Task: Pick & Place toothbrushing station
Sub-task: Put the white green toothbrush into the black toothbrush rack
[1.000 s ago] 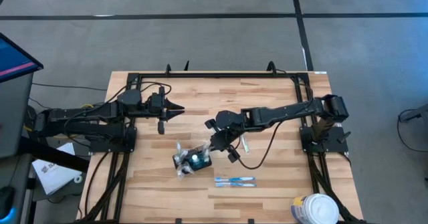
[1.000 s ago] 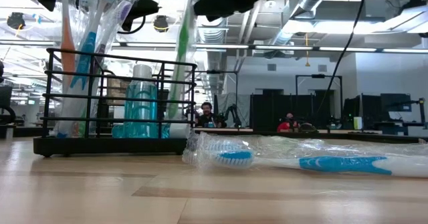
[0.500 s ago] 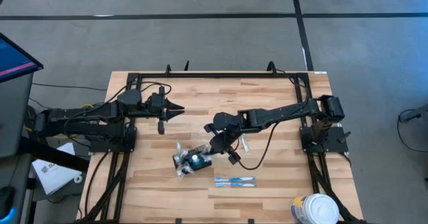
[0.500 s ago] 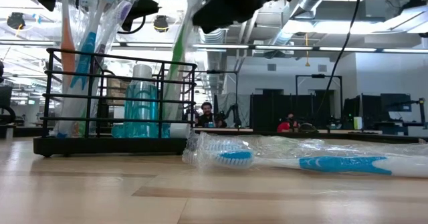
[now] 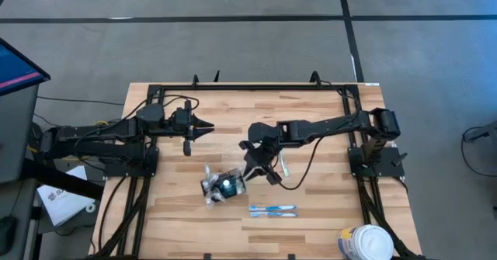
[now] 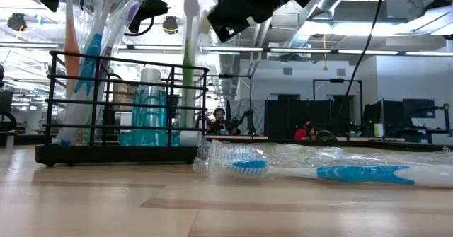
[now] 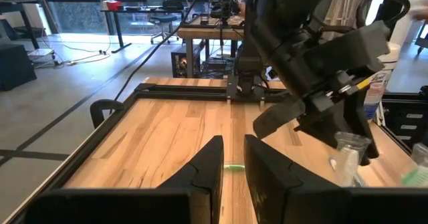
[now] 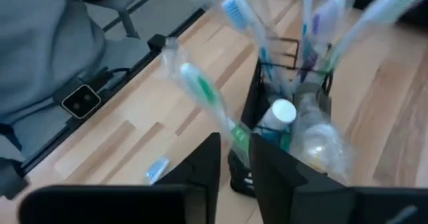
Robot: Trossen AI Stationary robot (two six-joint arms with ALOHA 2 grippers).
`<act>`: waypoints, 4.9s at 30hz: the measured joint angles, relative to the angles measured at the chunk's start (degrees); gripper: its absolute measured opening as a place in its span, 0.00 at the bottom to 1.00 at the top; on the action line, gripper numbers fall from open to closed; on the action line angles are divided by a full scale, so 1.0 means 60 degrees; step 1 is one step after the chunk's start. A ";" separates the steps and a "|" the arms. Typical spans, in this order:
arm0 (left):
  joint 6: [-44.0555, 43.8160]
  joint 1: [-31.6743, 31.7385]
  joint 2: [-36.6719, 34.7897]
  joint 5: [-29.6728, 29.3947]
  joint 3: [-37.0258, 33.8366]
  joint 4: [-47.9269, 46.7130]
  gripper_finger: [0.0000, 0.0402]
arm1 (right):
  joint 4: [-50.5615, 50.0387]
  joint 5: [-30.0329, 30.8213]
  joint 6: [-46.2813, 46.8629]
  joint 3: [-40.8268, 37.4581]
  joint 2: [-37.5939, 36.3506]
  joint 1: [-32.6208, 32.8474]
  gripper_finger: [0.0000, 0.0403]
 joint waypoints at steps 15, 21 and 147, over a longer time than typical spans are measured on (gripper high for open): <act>0.0000 -0.0001 0.0000 0.0000 -0.0004 0.0000 0.13 | -0.1752 0.0033 0.0867 0.0000 -0.0155 -0.0531 0.19; 0.0000 0.0000 0.0000 0.0000 -0.0004 -0.0004 0.13 | -0.3032 0.0041 0.0870 -0.0005 -0.0288 -0.0531 0.19; 0.0000 0.0007 0.0000 -0.0004 -0.0092 0.0036 0.13 | -0.6110 0.4979 -0.5309 0.1144 0.0280 0.0259 0.00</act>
